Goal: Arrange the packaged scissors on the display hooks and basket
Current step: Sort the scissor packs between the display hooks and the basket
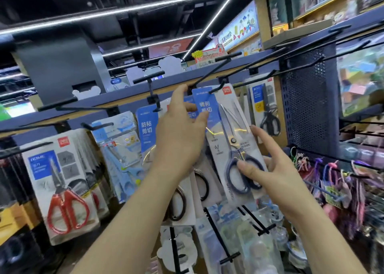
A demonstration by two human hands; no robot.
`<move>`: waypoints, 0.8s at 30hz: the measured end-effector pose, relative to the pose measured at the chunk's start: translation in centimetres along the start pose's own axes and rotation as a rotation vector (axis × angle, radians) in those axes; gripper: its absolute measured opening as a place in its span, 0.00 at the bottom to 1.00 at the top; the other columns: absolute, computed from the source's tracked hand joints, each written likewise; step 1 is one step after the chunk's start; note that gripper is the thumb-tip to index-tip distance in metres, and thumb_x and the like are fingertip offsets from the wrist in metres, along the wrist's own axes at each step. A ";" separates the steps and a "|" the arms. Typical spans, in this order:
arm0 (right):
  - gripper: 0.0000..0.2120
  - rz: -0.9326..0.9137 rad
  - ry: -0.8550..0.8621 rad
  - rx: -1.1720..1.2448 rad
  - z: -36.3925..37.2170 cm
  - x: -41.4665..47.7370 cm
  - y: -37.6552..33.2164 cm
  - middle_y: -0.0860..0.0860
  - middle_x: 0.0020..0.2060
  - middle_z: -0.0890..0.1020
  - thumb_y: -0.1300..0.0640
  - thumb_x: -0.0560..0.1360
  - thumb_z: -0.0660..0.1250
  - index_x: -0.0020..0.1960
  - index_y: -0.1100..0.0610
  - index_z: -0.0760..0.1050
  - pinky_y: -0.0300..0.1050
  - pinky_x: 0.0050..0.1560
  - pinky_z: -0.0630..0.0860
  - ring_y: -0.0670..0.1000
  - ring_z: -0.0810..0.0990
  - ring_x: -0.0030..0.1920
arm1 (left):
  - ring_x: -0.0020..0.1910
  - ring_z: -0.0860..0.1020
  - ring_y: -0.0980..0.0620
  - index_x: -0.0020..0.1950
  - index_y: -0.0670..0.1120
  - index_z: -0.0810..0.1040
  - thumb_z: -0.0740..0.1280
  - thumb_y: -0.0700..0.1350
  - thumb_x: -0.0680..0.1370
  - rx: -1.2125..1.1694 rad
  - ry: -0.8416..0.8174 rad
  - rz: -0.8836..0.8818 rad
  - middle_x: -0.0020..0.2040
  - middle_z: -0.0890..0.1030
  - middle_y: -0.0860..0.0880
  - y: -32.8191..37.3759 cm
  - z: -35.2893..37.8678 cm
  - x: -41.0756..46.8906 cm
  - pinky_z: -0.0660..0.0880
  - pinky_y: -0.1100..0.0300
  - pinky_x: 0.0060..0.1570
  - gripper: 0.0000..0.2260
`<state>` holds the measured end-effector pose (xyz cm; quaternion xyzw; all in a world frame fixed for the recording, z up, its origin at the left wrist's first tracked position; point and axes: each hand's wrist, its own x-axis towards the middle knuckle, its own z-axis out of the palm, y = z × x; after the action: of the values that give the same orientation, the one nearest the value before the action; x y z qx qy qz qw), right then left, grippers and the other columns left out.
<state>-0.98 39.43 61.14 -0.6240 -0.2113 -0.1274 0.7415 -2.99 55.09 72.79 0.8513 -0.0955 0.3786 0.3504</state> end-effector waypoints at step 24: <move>0.42 0.001 -0.233 -0.033 9.7 0.8 1.9 0.37 0.76 0.60 0.33 0.70 0.64 0.79 0.42 0.52 0.44 0.77 0.59 0.36 0.59 0.74 | 0.60 0.78 0.63 0.74 0.56 0.63 0.75 0.46 0.73 -0.303 0.091 -0.277 0.63 0.79 0.60 -8.0 -1.0 -7.4 0.74 0.59 0.62 0.33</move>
<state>-0.92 49.34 61.10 -0.6467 -0.2936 -0.0572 0.7017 -5.29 60.87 63.87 0.7760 -0.0174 0.3461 0.5271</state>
